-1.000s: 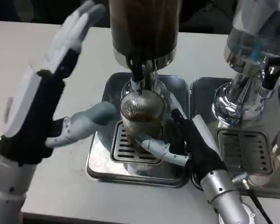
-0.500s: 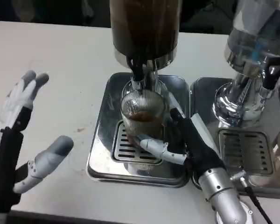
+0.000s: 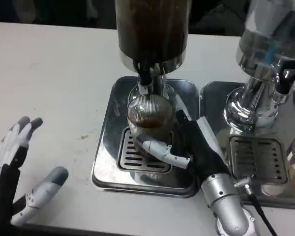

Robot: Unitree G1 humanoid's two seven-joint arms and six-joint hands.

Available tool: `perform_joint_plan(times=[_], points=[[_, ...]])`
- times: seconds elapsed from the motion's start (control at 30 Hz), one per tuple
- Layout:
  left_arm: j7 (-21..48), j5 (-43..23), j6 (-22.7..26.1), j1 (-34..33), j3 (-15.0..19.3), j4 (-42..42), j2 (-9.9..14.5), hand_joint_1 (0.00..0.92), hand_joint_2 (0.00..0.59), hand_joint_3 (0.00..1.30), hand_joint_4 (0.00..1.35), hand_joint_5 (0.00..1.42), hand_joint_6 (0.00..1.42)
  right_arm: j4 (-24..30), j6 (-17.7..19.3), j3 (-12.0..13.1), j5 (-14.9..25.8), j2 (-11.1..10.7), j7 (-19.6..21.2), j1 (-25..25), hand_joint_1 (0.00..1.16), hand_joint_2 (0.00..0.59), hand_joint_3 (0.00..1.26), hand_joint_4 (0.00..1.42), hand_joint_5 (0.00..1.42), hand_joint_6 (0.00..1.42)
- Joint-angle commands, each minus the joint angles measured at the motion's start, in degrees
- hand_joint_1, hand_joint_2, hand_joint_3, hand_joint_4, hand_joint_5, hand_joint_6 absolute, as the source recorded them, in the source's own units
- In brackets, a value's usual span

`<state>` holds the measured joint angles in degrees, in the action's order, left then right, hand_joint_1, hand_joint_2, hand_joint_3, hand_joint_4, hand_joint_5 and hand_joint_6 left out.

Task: Grasp the cup under the faucet to collect the drink, then remove the cup.

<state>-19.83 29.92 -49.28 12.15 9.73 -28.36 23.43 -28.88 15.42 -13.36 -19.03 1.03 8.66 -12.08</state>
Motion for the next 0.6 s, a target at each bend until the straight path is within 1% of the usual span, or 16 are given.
perform_joint_plan(times=[0.03, 0.33, 0.5, 0.6], points=[[-0.9, -0.4, -0.3, 0.2, -1.2, -1.2, 1.2, 0.000, 0.145, 0.11, 0.00, 0.00, 0.00, -1.1, -1.2, -0.4, -0.7, 0.9, 1.4, -1.0, 0.68, 0.200, 0.00, 0.00, 0.00, 0.00], [-0.5, -2.5, -0.2, 1.0, -1.7, -1.3, 1.2, 0.000, 0.145, 0.11, 0.00, 0.00, 0.00, -1.2, -1.5, -1.6, -0.7, 1.5, 1.6, -0.9, 0.68, 0.194, 0.00, 0.00, 0.00, 0.00], [0.0, -3.7, 0.2, 1.0, -2.0, -1.4, 1.2, 0.000, 0.146, 0.12, 0.00, 0.00, 0.00, -2.8, -1.5, -1.8, -0.8, 2.1, 2.8, -1.7, 0.68, 0.197, 0.00, 0.00, 0.00, 0.00], [0.0, -3.8, 0.2, 1.0, -2.1, -1.4, 1.4, 0.000, 0.146, 0.12, 0.00, 0.00, 0.00, -4.1, -0.7, -1.8, -0.5, 2.7, 3.6, -2.1, 0.68, 0.198, 0.00, 0.00, 0.00, 0.00]])
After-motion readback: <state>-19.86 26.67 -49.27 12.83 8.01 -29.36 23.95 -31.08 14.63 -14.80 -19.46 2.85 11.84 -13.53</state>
